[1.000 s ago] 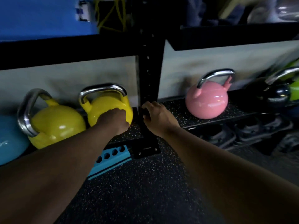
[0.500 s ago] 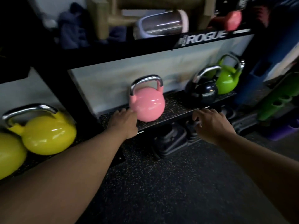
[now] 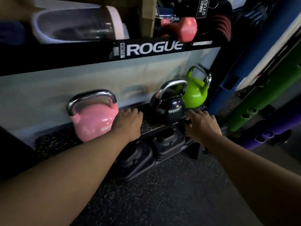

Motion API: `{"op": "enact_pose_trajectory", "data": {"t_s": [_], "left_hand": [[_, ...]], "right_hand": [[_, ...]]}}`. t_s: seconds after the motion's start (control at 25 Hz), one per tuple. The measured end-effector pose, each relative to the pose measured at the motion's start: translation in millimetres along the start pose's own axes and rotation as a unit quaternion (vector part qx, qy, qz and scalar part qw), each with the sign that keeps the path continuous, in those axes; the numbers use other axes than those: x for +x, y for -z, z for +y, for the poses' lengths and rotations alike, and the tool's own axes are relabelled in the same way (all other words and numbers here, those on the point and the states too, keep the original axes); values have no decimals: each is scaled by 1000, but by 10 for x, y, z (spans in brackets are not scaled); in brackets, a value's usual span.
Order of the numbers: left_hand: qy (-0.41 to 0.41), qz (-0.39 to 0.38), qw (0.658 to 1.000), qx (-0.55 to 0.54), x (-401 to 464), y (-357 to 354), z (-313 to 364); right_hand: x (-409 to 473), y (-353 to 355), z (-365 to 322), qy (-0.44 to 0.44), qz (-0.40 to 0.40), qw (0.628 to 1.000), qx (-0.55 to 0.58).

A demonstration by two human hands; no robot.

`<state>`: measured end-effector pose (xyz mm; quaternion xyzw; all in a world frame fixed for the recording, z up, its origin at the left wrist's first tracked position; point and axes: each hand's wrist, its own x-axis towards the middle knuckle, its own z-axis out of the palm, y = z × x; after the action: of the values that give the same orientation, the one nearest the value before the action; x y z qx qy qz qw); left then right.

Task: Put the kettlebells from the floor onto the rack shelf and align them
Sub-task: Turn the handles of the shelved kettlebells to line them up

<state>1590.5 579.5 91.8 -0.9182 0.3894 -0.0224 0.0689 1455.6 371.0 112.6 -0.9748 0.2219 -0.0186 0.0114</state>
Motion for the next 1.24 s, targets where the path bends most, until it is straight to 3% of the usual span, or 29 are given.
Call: {"op": "enact_pose_trajectory", "data": {"t_s": [0.16, 0.4, 0.56, 0.68, 0.92, 1.0, 1.12, 1.16, 1.24], "left_hand": [[34, 9, 998, -50, 799, -1, 182], [122, 66, 974, -180, 1671, 0, 444], [119, 35, 956, -266, 2030, -163, 599], [172, 55, 910, -373, 2145, -288, 771], [327, 171, 805, -464, 2237, -366, 1161], [331, 194, 796, -469, 2303, -370, 1138], [283, 193, 809, -478, 2424, -378, 818], [297, 185, 796, -495, 2451, -388, 757], [366, 173, 714, -571, 2493, -392, 829]], "right_hand": [[824, -34, 202, 11, -6, 1000, -15], [1790, -161, 402, 21, 28, 998, 57], [2201, -431, 556, 65, 14, 995, 77], [2335, -552, 728, 114, 11, 985, 132], [2568, -585, 913, 195, -51, 942, 270], [2578, -593, 923, 180, -42, 937, 297], [2450, -631, 738, 96, -10, 936, 337], [2421, -644, 666, 71, -13, 936, 344], [2432, -650, 607, 40, -47, 911, 407]]}}
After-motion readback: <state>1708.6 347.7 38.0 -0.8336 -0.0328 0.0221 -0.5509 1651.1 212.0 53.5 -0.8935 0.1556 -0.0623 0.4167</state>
